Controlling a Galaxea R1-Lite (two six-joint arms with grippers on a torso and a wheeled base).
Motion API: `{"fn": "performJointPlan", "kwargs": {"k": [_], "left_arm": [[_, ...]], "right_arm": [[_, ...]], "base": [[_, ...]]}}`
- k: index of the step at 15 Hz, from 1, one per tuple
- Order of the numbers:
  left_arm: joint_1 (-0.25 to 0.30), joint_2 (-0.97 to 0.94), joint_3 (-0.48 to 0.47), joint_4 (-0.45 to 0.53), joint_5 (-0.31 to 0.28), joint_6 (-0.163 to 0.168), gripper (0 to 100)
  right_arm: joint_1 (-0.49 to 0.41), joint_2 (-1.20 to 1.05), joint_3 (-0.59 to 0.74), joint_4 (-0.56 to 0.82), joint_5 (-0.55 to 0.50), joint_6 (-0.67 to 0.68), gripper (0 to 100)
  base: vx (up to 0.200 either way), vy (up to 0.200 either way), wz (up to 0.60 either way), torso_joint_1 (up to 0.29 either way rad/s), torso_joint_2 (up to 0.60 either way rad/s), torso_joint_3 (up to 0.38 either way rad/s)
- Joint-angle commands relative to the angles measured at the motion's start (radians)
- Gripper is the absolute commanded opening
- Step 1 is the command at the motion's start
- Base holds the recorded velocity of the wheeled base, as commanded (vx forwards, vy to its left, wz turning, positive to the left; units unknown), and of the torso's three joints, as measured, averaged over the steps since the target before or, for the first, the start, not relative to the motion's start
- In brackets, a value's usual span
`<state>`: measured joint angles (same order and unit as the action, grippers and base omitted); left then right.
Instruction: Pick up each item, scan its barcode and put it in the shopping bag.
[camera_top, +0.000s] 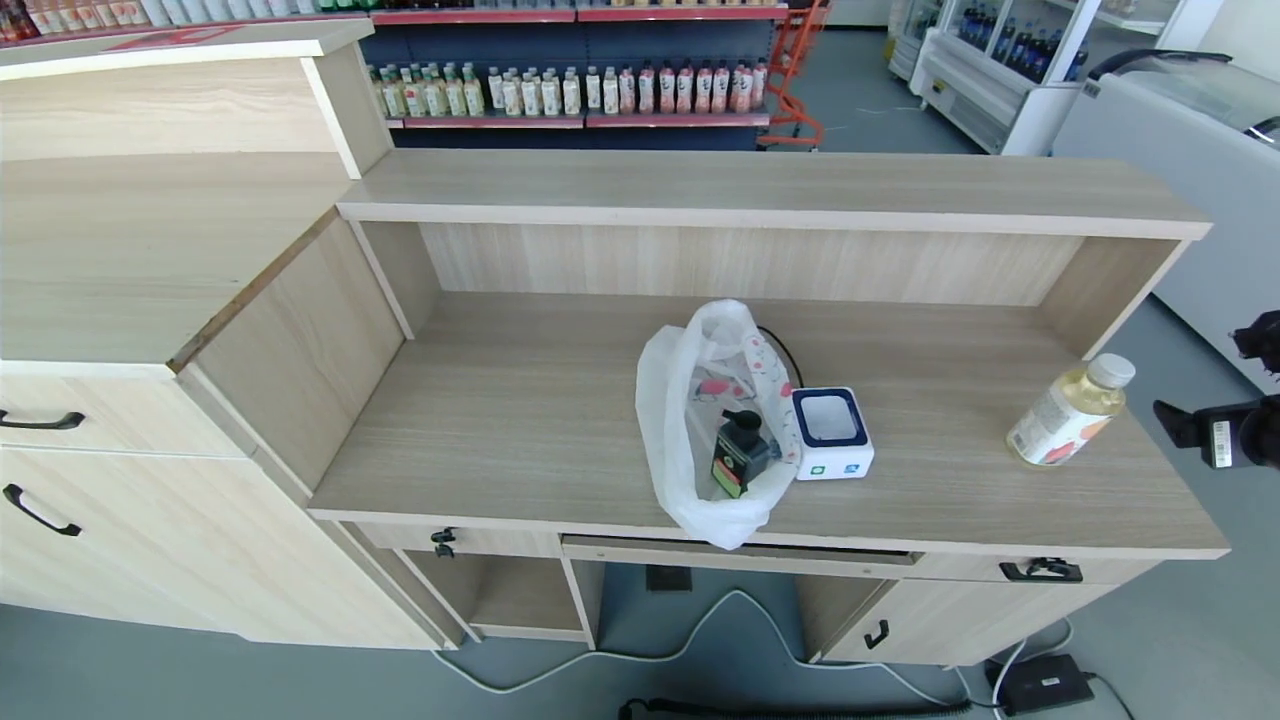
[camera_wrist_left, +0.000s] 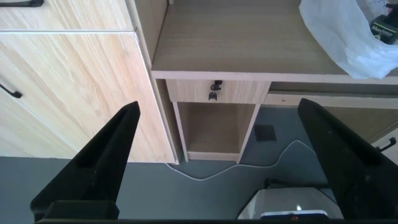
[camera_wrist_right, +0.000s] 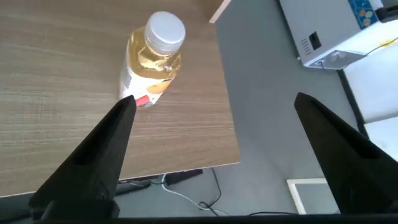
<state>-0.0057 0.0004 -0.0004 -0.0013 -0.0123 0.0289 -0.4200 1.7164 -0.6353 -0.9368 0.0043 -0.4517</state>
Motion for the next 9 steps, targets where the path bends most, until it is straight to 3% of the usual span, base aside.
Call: {"fn": "performJointPlan", "kwargs": {"k": [1, 9], "left_arm": [[0.0, 0.0, 0.0, 0.0, 0.0, 0.0, 100], [0.0, 0.0, 0.0, 0.0, 0.0, 0.0, 100]], "right_arm": [[-0.094, 0.154, -0.067, -0.011, 0.089, 0.091, 100], [-0.118, 0.379, -0.127, -0.151, 0.129, 0.238, 100]], "base": [[0.0, 0.0, 0.0, 0.0, 0.0, 0.0], [0.0, 0.0, 0.0, 0.0, 0.0, 0.0]]}}
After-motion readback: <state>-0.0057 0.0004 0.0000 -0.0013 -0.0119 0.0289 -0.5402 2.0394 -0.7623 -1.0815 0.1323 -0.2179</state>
